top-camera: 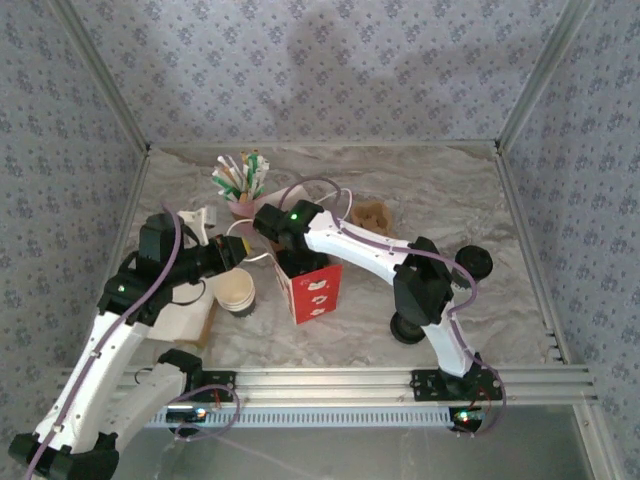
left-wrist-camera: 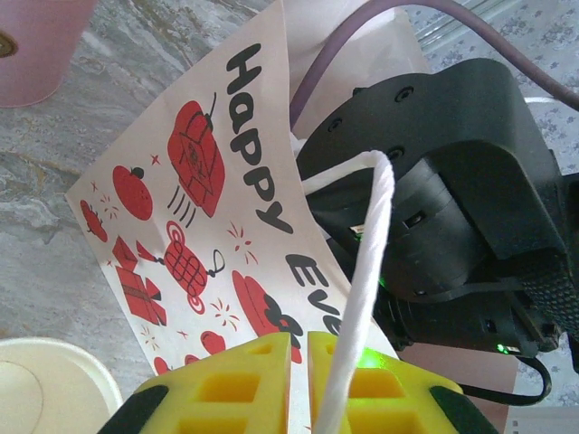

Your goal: Pack the takeout coffee

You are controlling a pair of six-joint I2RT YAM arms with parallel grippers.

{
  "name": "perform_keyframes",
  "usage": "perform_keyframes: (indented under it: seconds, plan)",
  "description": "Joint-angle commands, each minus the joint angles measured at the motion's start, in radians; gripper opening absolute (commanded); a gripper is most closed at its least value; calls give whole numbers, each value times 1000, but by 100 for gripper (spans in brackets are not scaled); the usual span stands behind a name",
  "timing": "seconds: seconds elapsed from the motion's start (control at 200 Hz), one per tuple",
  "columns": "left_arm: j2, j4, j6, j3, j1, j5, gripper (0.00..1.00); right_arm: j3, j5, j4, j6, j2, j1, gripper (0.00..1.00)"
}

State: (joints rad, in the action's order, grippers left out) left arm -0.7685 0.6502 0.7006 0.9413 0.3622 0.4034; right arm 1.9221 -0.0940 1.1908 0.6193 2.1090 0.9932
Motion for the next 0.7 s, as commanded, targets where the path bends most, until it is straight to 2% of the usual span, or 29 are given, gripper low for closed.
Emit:
perform_keyframes:
  seconds: [0.0, 0.38, 0.694]
  plan:
    - [-2, -17, -13, 16, 7, -4, 13, -23, 14, -4, -6, -22, -2, 37]
    - [-3, 3, -23, 34, 7, -10, 13, -10, 18, 12, -9, -41, -4, 49]
    - [-15, 22, -34, 60, 7, -34, 15, 131, -5, 107, -24, -111, -7, 62]
